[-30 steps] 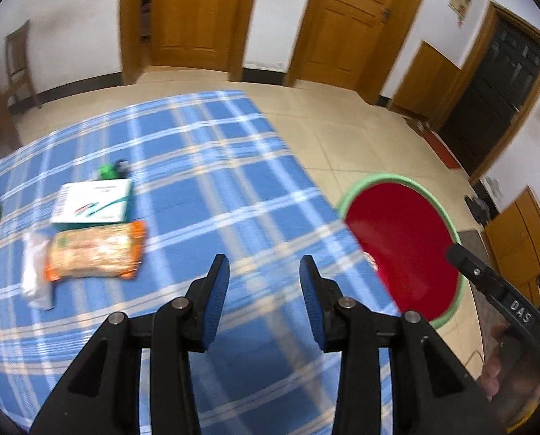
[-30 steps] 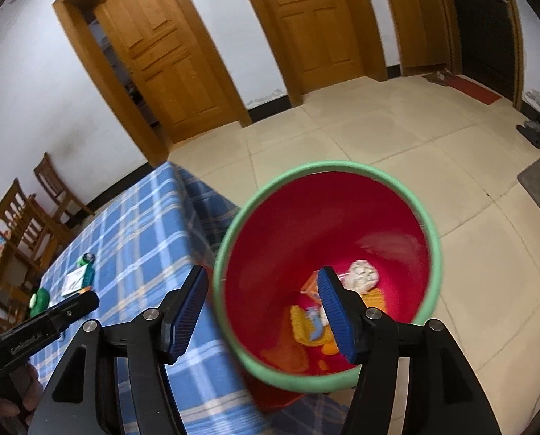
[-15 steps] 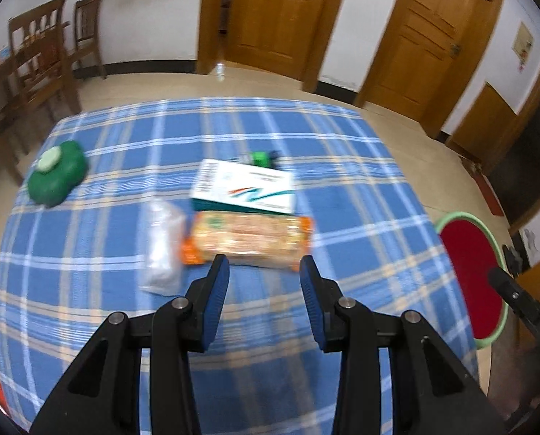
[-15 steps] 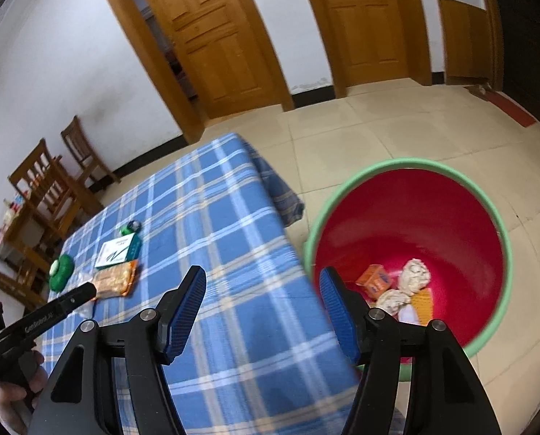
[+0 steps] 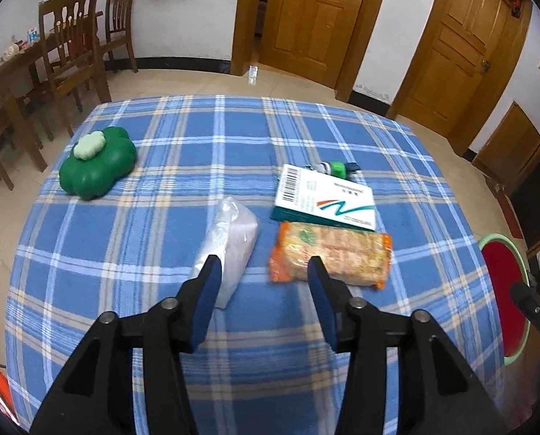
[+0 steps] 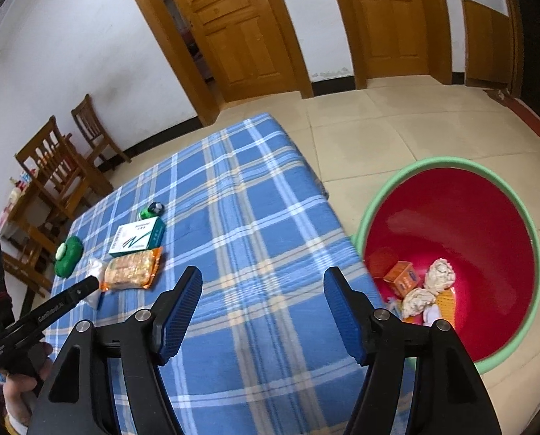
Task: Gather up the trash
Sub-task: 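Move both grippers back over the table toward the clear plastic bag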
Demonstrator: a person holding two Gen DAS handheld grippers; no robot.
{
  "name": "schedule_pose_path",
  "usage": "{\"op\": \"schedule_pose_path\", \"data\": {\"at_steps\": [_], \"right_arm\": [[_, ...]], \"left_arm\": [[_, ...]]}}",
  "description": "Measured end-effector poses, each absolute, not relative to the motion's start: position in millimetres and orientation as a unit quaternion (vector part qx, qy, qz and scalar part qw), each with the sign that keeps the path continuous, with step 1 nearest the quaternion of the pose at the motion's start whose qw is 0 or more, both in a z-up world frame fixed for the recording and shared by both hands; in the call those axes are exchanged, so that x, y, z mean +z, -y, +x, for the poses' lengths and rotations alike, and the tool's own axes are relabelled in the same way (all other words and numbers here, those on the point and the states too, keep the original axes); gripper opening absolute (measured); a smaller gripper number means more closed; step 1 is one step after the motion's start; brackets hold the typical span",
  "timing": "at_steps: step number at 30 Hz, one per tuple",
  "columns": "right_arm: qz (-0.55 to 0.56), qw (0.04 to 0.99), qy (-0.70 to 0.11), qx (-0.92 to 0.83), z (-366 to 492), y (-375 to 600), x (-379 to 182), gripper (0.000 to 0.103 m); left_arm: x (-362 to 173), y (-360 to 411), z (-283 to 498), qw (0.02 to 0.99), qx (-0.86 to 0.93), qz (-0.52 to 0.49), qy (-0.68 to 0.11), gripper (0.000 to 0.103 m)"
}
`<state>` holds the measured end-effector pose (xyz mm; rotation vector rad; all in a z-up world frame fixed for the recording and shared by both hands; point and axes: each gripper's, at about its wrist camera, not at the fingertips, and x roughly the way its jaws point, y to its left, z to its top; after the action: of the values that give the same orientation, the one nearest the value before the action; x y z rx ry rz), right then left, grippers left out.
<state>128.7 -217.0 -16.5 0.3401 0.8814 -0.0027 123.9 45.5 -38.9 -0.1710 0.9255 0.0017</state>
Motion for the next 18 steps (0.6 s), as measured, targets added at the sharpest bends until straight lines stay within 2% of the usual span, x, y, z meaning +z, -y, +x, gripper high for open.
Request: {"op": "schedule_pose_path", "data": {"at_steps": [15,18], "right_arm": [[0.162,0.883,-0.44,0.018,152.4,190.3,-24.8,0.072],[0.162,0.881,-0.443,0.023,157.2,184.8,-27.0,0.077]], "left_arm": [[-45.2,-83.4,132.2,0.893,0.046,-0.087,-0.44,0.05],[-45.4,-89.3,130.9,0.891,0.047,-0.091,-0.442,0.055]]}}
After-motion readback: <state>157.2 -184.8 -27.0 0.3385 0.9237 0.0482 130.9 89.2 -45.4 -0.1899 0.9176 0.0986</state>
